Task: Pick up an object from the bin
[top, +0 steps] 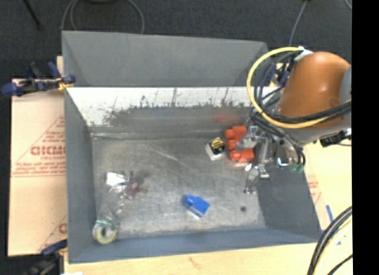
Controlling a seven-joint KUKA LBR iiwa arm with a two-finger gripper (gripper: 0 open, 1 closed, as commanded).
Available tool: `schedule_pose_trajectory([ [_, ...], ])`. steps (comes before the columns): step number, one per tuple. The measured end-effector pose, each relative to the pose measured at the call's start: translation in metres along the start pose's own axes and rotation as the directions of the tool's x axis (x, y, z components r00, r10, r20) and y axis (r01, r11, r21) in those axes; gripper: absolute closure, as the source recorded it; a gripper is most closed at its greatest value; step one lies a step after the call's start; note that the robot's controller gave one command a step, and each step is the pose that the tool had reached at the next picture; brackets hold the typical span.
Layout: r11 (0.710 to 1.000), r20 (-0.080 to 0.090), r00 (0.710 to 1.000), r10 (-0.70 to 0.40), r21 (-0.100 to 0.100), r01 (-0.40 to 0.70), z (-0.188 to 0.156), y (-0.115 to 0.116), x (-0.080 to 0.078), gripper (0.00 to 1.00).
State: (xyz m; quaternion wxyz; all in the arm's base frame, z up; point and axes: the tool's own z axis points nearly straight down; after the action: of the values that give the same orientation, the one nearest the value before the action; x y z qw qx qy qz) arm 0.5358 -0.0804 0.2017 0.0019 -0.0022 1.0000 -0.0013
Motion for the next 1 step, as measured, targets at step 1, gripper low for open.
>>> schedule_pose_trajectory([
  [1, 0.989, -0.007, 0.989, -0.148, -0.005, 0.148, 0.0563, 0.066, 0.0445, 0.0],
])
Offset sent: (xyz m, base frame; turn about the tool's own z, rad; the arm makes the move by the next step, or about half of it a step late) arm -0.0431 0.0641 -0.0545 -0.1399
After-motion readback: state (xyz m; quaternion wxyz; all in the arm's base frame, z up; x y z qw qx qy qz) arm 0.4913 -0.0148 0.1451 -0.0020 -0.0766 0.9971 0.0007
